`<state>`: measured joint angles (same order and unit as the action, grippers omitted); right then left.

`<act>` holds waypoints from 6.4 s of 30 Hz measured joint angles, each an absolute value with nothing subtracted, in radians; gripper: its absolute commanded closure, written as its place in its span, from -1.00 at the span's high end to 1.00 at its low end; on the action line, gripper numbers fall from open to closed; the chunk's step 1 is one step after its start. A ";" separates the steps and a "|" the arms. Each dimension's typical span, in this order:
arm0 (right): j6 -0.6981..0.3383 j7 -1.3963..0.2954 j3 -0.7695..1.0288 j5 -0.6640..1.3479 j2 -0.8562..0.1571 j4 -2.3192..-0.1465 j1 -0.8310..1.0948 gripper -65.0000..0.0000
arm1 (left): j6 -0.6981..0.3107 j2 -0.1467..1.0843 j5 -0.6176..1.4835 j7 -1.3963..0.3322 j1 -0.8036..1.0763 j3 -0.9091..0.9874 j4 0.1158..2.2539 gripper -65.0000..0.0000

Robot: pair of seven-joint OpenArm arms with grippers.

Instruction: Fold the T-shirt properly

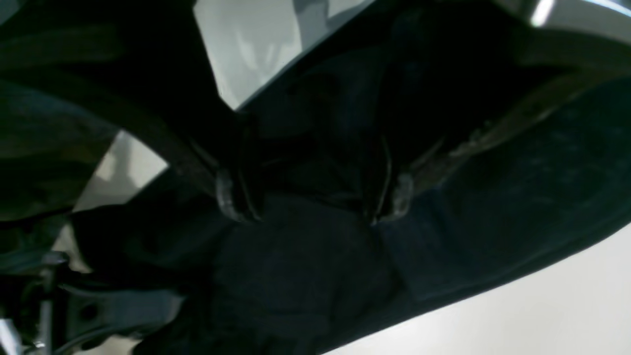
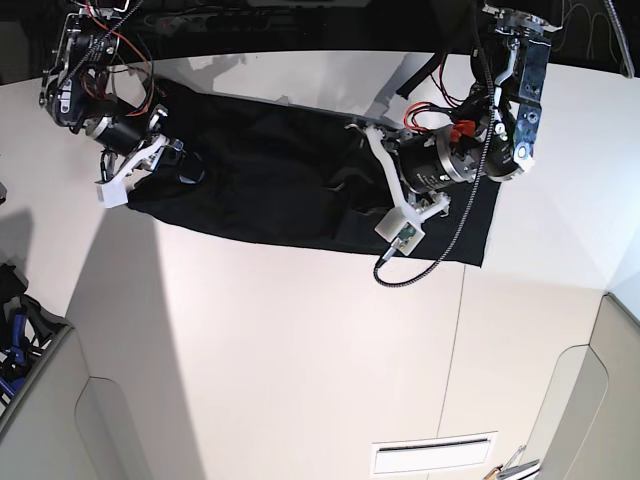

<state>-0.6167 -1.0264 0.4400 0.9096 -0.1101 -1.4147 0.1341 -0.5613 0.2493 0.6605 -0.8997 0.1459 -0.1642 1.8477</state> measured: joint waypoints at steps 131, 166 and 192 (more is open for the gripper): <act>-0.588 -0.850 0.281 0.556 -0.016 -1.513 -0.009 -1.00 | -0.400 0.313 0.337 -0.781 0.032 -0.079 1.696 -0.87; -0.588 -0.886 0.151 0.691 0.030 -1.513 0.150 -1.00 | -0.401 0.277 0.311 -0.785 -0.030 -0.079 1.625 -0.87; -0.584 -0.965 0.157 0.646 -0.118 -1.721 0.258 -1.00 | -0.505 0.294 0.471 -0.908 0.141 0.247 1.779 -0.87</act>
